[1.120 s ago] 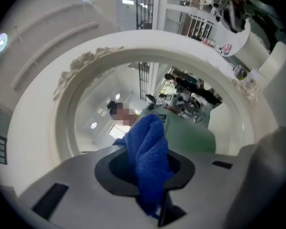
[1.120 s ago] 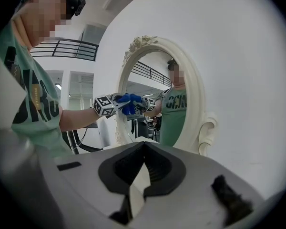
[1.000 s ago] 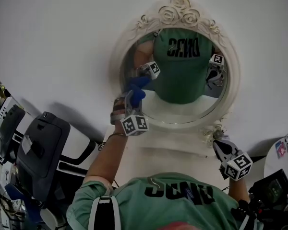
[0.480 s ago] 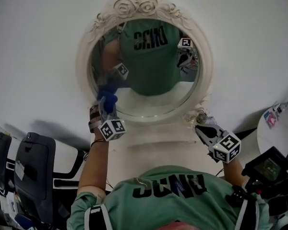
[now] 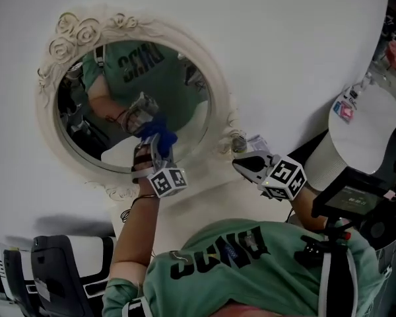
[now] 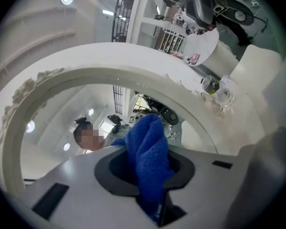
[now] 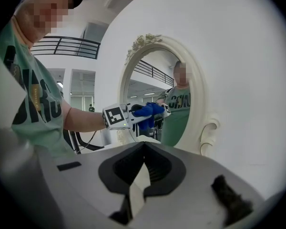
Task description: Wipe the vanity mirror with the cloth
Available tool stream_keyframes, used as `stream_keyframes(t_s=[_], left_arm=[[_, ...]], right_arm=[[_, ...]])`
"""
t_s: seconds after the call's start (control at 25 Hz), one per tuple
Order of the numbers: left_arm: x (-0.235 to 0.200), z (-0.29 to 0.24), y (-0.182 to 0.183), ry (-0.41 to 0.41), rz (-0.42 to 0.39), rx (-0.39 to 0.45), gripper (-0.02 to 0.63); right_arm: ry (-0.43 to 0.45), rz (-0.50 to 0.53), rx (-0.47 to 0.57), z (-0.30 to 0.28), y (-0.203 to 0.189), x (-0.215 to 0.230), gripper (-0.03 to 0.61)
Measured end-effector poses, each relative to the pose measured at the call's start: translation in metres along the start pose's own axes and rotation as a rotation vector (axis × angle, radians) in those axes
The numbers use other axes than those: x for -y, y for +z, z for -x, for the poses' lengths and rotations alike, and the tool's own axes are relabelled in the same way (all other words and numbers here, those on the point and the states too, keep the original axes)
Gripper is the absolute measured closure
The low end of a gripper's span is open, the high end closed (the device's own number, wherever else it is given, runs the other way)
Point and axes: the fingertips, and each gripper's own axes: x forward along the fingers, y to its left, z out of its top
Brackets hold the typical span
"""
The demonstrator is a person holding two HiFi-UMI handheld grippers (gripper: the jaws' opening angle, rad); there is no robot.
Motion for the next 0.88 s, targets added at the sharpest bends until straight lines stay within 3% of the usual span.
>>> stream_keyframes(t_s=[0.24,0.4,0.56,0.68,0.88], left_arm=[[0.044,-0.047,0.097,-0.082,-0.085,0.095,0.52],[0.063,-0.065,0.129,-0.118,-0.137,0.091,0.524],[0.068,-0.063,0.126,-0.131,-0.165,0.108,0.523],[0.065,-0.047,0.107,-0.144,-0.102,0.087,0.523],[0.044,0.002,0.012,-0.101,0.023,-0.015,0.523]], right_arm=[[-0.026,-0.018,0.0,0.015,-0.01,0.01,0.566],[-0.039,-0.032,-0.001,0.02,-0.015,0.015,0.566],[-0.047,-0.036,0.004,0.019,-0.017,0.018,0.566],[-0.015,-0.025,0.006,0.016,-0.013,0.013,0.566],[0.02,-0.033,-0.004,0.007,-0.014,0.013,0.566]])
